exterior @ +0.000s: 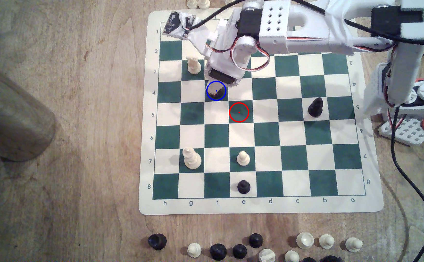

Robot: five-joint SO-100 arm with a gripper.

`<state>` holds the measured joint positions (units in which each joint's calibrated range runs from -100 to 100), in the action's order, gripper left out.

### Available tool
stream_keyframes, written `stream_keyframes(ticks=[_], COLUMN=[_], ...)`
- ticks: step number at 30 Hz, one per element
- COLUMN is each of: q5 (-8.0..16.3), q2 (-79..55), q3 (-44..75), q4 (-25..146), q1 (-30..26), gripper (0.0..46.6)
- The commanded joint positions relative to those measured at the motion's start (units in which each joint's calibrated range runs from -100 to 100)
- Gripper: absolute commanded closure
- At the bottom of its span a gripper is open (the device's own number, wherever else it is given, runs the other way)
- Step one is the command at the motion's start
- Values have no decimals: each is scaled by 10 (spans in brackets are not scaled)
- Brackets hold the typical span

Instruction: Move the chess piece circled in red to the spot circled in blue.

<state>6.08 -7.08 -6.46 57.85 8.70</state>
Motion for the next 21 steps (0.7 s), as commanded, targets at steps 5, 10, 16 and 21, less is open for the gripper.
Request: stream_keyframes(ticks=[5, 10, 16, 21], q5=[-8, -15, -15, -17], q2=[74, 140, 257, 331], q3=[8, -54, -141, -204], q4=[19, 19, 38, 51], q1=[12, 4, -8, -22], gripper=[150, 136, 133, 138])
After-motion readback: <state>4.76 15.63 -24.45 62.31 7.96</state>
